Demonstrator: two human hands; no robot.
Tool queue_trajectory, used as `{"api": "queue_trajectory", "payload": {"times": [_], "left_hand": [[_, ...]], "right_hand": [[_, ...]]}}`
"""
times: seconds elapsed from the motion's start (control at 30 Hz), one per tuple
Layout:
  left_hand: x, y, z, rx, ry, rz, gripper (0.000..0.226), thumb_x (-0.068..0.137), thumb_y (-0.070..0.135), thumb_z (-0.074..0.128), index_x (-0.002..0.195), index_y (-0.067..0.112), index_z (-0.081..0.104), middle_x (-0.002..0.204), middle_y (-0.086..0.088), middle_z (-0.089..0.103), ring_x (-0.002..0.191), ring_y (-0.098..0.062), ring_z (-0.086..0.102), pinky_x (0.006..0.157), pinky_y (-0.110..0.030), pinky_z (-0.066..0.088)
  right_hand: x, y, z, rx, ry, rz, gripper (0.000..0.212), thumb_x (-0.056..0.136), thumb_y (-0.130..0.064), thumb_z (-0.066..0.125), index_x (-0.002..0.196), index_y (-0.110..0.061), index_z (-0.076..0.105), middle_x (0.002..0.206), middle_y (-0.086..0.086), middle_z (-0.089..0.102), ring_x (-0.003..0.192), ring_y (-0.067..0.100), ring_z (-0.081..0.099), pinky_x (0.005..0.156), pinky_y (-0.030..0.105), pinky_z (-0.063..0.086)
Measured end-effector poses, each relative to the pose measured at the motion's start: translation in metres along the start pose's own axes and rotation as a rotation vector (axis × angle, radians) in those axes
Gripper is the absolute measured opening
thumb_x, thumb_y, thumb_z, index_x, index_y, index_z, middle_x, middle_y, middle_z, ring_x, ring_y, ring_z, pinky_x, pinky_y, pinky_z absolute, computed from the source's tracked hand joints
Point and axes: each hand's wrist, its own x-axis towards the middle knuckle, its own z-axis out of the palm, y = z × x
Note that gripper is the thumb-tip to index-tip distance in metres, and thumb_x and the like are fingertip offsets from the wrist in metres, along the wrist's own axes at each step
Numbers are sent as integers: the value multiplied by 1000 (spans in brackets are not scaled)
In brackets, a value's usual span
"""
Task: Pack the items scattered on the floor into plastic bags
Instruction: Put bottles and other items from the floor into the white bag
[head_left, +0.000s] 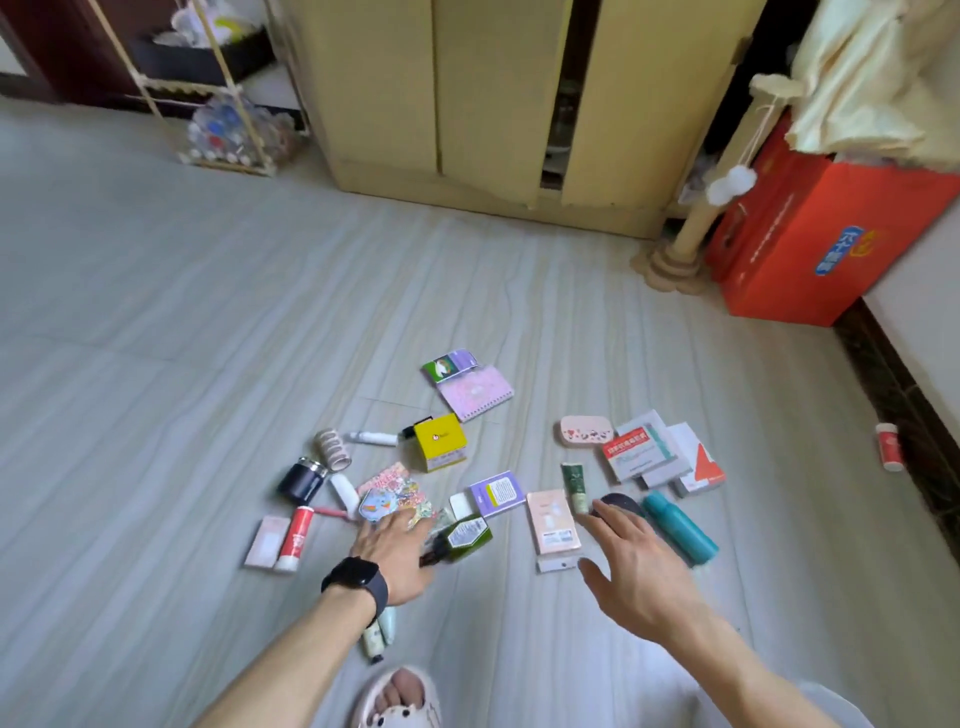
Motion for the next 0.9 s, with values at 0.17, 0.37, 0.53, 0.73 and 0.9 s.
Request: {"api": "queue_trajectory", "payload": {"times": [0.17,0.37,0.53,0.73,0.9], "left_hand": [[46,6,49,-11,-49,6,74,81,52,55,147,34,27,148,0,36,136,-24,37,108,-43,30],[99,21,87,32,-18,117,80,86,50,56,151,47,9,158,-5,18,143,-28,26,112,-41,28],[109,36,92,149,62,121,69,83,18,63,140,45,34,119,-7,53,106,-30,54,92,-39,40],[96,39,95,199,46,211,64,81,5,51,132,42,40,113,-8,53,104,-31,51,92,-41,34],[75,38,91,79,41,182,65,85,14,49,136,52,33,121,-3,50,116,-28,47,98,-44,29]], "right_hand": [[55,16,71,-5,-292,174,54,96,-47,46,146,-28,39,162,0,23,146,24,25,108,38,40],[98,23,132,33,-326,344,66,94,-57,45,152,-39,20,152,8,35,134,34,39,96,43,46],[116,22,158,-20,-242,388,55,88,-63,54,131,-33,39,122,7,49,111,33,50,70,38,46],[107,22,169,-126,-272,381,50,88,-41,56,131,-23,37,113,13,47,100,31,50,64,34,42],[52,12,159,-135,-285,262,72,72,-44,71,128,-30,28,98,9,48,72,26,36,56,33,44]]}}
